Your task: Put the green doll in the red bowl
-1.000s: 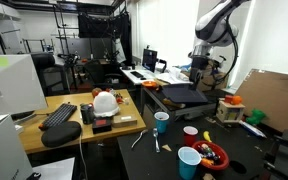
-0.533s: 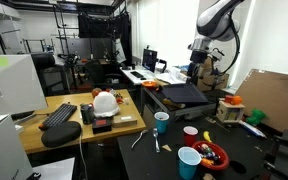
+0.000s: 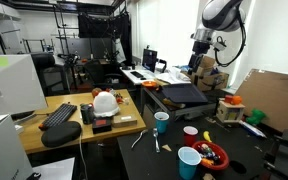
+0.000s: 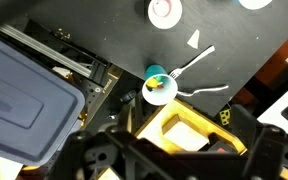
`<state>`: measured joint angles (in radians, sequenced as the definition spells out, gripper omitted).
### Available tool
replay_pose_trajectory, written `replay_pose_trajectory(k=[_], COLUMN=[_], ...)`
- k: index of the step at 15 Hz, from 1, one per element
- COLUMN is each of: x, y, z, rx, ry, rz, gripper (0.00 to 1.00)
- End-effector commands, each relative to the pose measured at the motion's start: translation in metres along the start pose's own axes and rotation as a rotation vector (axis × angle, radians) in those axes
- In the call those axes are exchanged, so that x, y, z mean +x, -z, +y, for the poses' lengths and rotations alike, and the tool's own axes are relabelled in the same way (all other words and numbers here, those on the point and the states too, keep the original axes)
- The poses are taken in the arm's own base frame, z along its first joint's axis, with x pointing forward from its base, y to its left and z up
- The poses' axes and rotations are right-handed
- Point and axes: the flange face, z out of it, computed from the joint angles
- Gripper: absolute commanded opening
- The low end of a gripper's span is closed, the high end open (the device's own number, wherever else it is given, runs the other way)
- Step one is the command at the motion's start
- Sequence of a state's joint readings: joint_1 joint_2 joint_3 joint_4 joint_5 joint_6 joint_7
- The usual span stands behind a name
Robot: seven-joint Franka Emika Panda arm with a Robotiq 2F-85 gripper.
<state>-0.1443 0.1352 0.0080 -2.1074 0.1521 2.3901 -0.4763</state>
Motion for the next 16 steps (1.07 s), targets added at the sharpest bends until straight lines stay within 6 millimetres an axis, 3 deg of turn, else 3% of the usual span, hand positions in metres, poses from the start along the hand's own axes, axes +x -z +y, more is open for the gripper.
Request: replay_pose_trajectory(k=[1,6,16], x=[-0.008,-0.011,-0.023], y=[0.024,0.036,0.04], z=[-0.003,-0.002,-0.011], rx=[-0.084,-0.147,-0.066], ry=[-0.033,-0.107,-0.197], rz=[0.012,-0.046,-0.154], gripper=[1.0,1.0,1.0])
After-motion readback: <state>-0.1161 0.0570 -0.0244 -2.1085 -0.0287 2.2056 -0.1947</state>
